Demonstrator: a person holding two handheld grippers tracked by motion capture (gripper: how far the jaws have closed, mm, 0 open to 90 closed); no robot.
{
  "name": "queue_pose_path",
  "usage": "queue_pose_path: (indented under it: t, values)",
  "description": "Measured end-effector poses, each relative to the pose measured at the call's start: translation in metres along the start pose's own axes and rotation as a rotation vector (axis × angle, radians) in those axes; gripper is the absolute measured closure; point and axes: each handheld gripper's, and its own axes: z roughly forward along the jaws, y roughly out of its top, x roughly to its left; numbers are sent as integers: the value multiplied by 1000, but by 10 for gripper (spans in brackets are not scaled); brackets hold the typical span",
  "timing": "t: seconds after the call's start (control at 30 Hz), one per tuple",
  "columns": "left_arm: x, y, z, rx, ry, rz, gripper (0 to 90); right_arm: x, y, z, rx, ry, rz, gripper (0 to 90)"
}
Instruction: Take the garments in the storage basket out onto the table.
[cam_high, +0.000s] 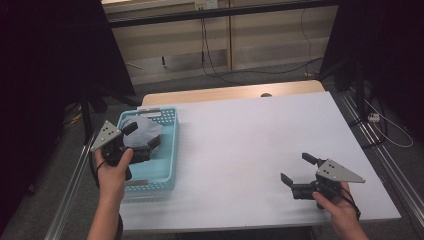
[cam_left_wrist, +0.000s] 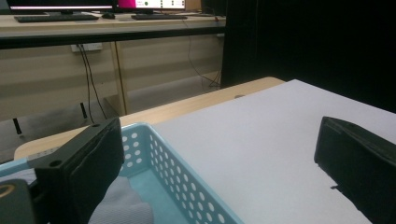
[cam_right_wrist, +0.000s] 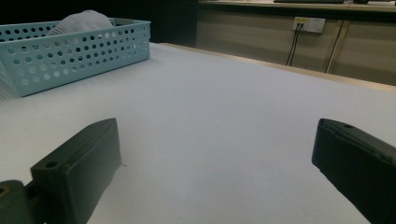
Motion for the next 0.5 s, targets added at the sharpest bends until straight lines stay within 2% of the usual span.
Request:
queue_pose_path:
  t: [0.27, 0.5]
  values:
    - [11, 4, 11, 34, 1, 19, 19, -6, -4, -8, 2, -17, 20, 7]
    - [16, 8, 18, 44, -3, 19, 20, -4, -4, -9, 8, -7, 8, 7]
